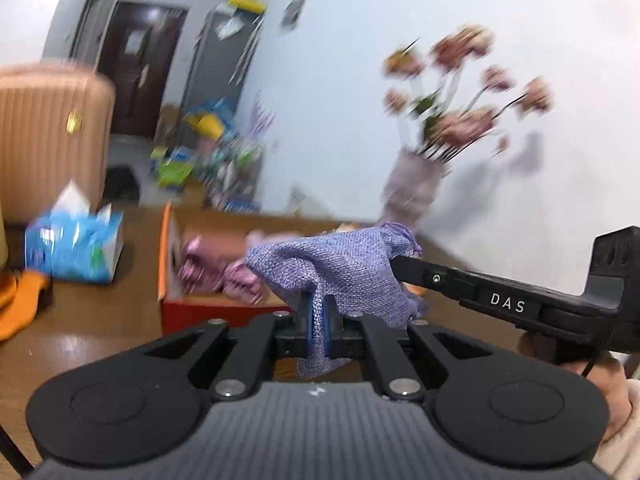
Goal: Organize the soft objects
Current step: 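Lift the lilac pouch and regrip it with both grippers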
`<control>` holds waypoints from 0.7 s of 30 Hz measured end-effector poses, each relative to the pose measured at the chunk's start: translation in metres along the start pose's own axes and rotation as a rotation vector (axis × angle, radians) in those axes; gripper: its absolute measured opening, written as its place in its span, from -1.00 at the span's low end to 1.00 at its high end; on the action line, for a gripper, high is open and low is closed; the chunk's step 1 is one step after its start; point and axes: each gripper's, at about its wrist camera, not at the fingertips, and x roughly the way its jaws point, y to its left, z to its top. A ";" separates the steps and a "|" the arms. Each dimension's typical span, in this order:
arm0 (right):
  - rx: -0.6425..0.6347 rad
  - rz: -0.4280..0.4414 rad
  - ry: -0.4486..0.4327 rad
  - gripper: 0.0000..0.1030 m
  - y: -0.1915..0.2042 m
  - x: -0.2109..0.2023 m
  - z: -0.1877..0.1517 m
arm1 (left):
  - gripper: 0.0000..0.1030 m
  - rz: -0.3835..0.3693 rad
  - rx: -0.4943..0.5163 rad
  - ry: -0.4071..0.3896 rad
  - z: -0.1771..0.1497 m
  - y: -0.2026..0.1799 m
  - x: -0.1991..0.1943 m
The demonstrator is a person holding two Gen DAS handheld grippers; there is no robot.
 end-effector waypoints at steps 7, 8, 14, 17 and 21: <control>0.066 0.003 0.148 -0.92 0.017 -0.099 -0.055 | -0.90 -0.089 -0.080 0.111 -0.060 -0.038 -0.052; 0.097 -0.006 0.182 -0.92 0.017 -0.105 -0.070 | -0.90 -0.097 -0.097 0.134 -0.075 -0.042 -0.057; 0.213 -0.095 0.290 -0.80 0.011 -0.130 -0.134 | -0.82 0.049 -0.092 0.282 -0.144 -0.053 -0.067; 0.217 -0.128 0.229 -0.48 0.009 -0.151 -0.139 | -0.01 0.053 -0.061 0.215 -0.145 -0.057 -0.081; 0.190 -0.131 0.156 -0.02 0.006 -0.152 -0.140 | 0.20 0.046 -0.062 0.206 -0.147 -0.057 -0.082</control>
